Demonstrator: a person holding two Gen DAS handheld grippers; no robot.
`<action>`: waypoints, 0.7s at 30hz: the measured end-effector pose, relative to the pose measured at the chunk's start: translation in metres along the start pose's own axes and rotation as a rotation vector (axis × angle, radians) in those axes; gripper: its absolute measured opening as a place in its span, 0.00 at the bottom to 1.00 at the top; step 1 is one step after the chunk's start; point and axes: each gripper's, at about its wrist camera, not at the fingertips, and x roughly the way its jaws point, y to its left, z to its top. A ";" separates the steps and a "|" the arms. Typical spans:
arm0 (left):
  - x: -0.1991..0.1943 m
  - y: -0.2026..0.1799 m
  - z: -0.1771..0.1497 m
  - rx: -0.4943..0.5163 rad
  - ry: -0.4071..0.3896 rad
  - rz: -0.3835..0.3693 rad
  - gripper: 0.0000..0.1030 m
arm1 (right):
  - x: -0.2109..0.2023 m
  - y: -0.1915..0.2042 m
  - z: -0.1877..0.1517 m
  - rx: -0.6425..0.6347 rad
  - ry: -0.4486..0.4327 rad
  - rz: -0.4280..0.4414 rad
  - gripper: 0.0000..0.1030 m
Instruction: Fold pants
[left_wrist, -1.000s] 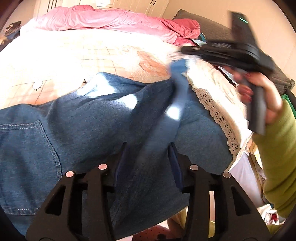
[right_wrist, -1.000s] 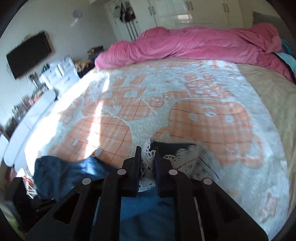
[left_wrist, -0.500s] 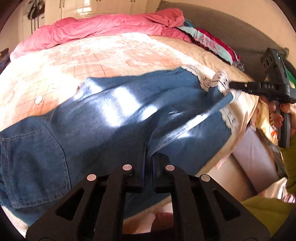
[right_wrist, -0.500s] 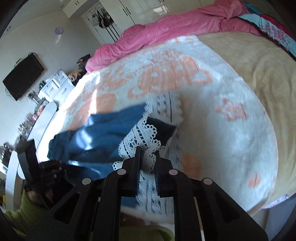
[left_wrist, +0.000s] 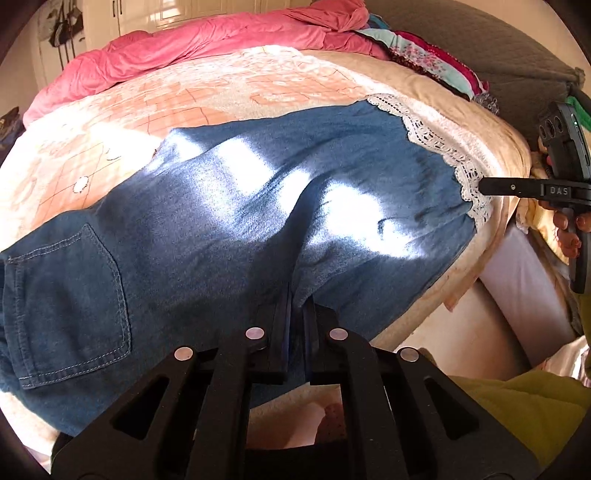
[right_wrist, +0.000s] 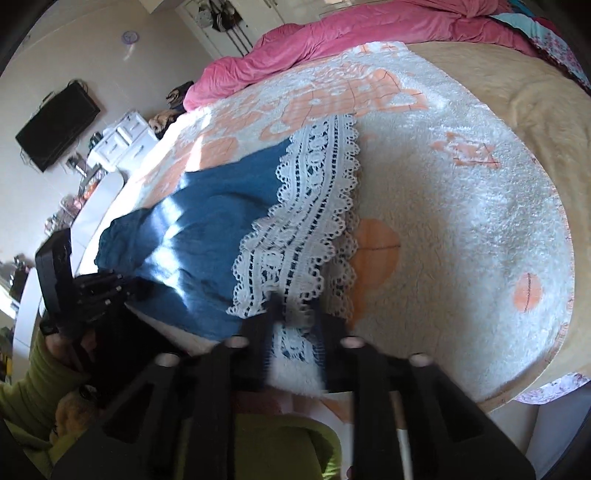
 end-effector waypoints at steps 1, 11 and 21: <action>-0.001 -0.001 -0.001 0.006 0.005 0.004 0.00 | -0.004 0.000 -0.002 -0.012 -0.007 0.005 0.08; 0.000 -0.020 -0.020 0.095 0.060 0.067 0.03 | -0.003 -0.019 -0.017 -0.023 0.027 -0.021 0.09; -0.041 -0.010 -0.032 0.008 -0.011 -0.010 0.27 | -0.052 0.021 -0.010 -0.167 -0.124 -0.051 0.24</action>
